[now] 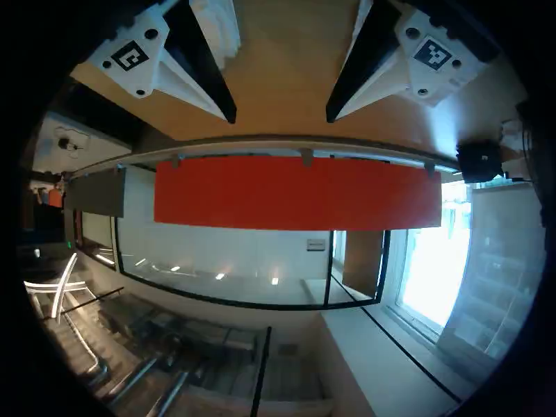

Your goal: Fold towel

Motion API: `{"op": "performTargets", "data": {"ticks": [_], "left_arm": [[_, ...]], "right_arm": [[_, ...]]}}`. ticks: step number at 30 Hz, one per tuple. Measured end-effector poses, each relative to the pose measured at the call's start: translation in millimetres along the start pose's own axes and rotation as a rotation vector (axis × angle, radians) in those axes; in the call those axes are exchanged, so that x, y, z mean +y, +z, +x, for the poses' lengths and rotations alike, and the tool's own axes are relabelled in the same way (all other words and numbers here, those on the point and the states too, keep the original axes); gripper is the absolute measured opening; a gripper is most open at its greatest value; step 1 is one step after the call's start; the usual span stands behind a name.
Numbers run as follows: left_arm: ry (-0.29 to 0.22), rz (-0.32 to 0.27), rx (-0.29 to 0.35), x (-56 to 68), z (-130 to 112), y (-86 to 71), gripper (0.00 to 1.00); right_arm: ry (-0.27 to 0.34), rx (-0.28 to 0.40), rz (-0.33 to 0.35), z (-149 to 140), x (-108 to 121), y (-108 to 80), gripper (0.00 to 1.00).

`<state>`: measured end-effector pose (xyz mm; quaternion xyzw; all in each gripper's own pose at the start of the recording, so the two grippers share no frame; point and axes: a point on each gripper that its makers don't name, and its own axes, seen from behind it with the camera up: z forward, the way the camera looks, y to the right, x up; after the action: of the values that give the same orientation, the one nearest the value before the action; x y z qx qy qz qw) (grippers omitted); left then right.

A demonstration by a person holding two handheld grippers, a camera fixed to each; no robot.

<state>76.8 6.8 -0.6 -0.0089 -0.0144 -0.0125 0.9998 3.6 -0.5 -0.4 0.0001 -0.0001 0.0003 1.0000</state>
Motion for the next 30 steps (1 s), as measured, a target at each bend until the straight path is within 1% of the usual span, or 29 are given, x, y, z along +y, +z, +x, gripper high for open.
{"op": "performTargets", "data": {"ticks": [8,14,17,24,27,30], "left_arm": [[0.018,-0.018,-0.029,7.1,50,-8.9,0.92],[0.013,-0.028,-0.029,13.4,86,-11.2,0.92],[0.008,-0.035,-0.026,16.6,98,-10.7,0.92],[0.009,-0.056,-0.040,22.4,116,-10.0,0.93],[0.016,-0.069,-0.045,24.5,124,-10.9,0.92],[0.030,-0.098,-0.064,29.5,126,-11.4,0.92]], "right_arm": [[0.012,0.007,0.003,58,-4,-1.7,1.00],[0.003,0.024,0.009,96,-8,-3.0,1.00],[0.001,0.024,0.009,108,-7,-4.6,1.00],[0.003,0.011,0.006,125,-5,-7.6,1.00],[-0.003,0.002,0.017,130,-7,-7.2,1.00],[-0.013,-0.016,0.043,132,-14,-6.6,1.00]]}}
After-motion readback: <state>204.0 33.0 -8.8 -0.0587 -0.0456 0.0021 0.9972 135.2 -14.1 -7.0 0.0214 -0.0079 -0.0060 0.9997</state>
